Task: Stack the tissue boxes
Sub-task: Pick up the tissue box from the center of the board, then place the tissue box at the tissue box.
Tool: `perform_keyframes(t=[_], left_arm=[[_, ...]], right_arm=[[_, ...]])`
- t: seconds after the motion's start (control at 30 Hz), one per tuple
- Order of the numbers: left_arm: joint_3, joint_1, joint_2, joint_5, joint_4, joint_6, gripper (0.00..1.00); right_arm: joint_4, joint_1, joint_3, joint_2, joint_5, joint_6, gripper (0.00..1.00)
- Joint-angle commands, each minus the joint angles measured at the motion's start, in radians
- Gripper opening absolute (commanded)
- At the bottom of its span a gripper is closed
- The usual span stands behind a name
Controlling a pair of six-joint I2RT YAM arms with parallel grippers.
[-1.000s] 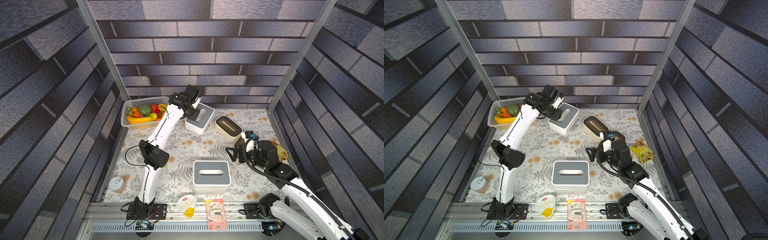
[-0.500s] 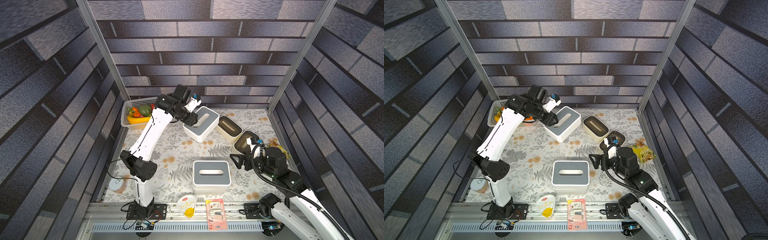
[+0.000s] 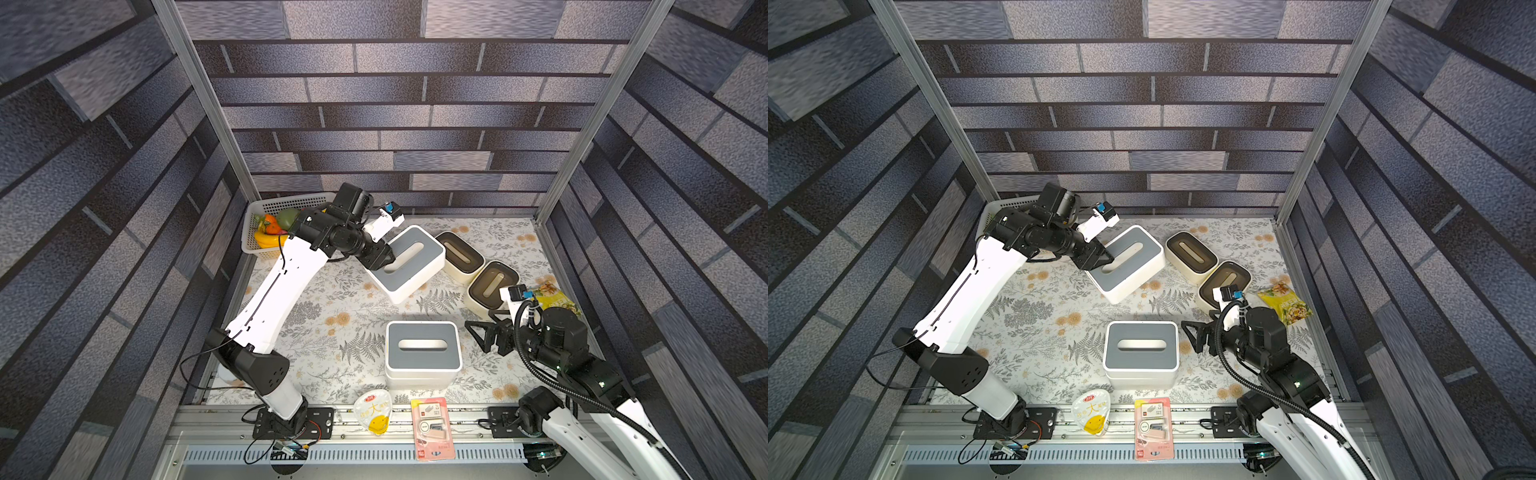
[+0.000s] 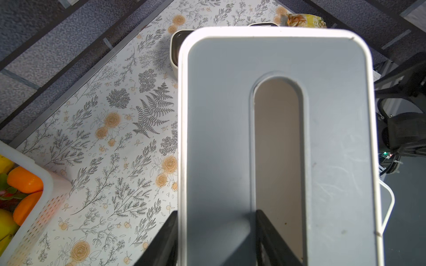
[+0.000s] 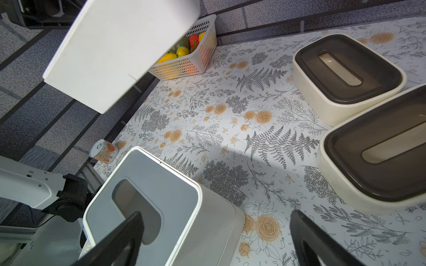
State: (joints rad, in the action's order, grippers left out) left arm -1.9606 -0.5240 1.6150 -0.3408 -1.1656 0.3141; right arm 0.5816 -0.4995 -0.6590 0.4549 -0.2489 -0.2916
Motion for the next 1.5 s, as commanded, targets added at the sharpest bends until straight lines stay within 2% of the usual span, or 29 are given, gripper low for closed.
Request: perform_keyframes(t=[0.0,0.5,0.7,1.23,1.47], left_arm=[[0.042,-0.009,-0.061,-0.073,0.044,0.066,0.46],[0.157,-0.039,-0.144,-0.191,0.018,0.201,0.45],[0.206,-0.063,-0.171,-0.188,0.017,0.259,0.46],[0.199,-0.173,-0.161,-0.090,-0.049,0.383,0.47],[0.176,-0.234,-0.141,-0.037,-0.085,0.402,0.47]], right_arm=[[0.033,-0.005,0.015,-0.023,-0.050,0.028,1.00],[0.012,-0.005,0.032,-0.067,-0.125,0.053,1.00],[-0.005,-0.006,0.042,-0.099,-0.170,0.053,1.00],[0.016,-0.007,0.023,-0.147,-0.266,0.003,1.00],[0.067,-0.007,0.015,-0.171,-0.251,-0.055,1.00]])
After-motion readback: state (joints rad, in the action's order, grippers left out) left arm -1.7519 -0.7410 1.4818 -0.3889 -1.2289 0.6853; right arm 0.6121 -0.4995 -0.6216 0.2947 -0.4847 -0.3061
